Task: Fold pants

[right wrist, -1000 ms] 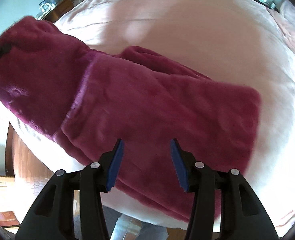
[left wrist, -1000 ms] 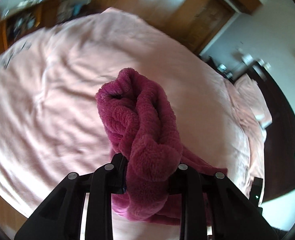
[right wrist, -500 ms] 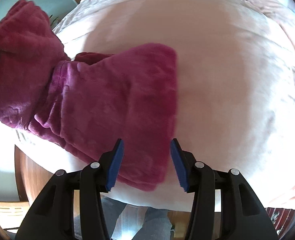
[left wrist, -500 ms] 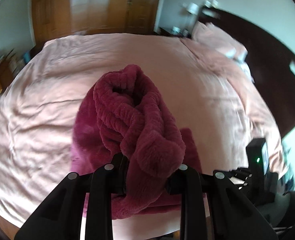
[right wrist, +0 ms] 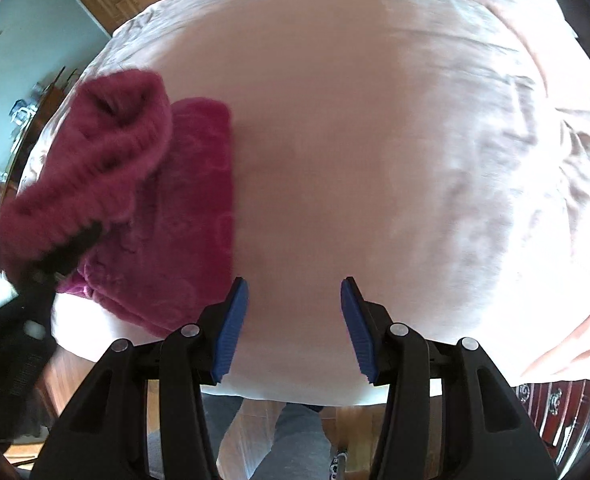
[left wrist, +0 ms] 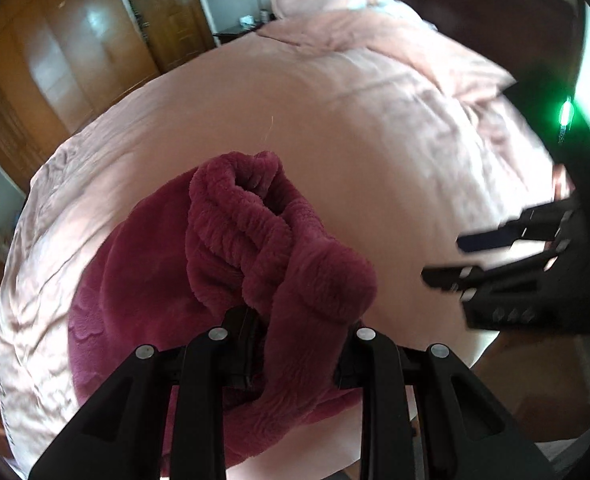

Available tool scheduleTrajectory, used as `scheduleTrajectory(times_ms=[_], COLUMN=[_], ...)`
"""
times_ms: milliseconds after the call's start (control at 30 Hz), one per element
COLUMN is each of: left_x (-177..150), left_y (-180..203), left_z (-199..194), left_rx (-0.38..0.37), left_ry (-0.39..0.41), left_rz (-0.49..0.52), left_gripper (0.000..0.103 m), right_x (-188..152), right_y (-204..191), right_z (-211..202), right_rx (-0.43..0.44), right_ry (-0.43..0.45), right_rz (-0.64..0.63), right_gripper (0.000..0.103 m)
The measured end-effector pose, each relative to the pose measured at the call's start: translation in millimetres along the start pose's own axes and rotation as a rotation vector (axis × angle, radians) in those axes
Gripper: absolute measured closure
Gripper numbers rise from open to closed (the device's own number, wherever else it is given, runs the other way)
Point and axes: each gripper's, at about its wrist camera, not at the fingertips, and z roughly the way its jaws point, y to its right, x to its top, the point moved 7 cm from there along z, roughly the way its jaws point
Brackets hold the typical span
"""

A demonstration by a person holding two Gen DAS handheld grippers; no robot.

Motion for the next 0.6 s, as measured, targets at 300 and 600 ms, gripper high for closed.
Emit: scheduleTrajectory(times_ms=[300,600], left_x=[-15,-26], left_y=[49,50], left_z=[59,54], left_rx=[0.068,-0.015], left_ry=[-0.027,-0.036], left_rz=[0.179,0.148], left_gripper=[0.070,0.052], right_x=[26,83], right_y=[10,-15], right_z=[-12,-25], right_rx=[-0.017,0.024], right_ry=[0.033,0.101], right_rz=[-0.003,-0.048], right_gripper=[0.054,0.054])
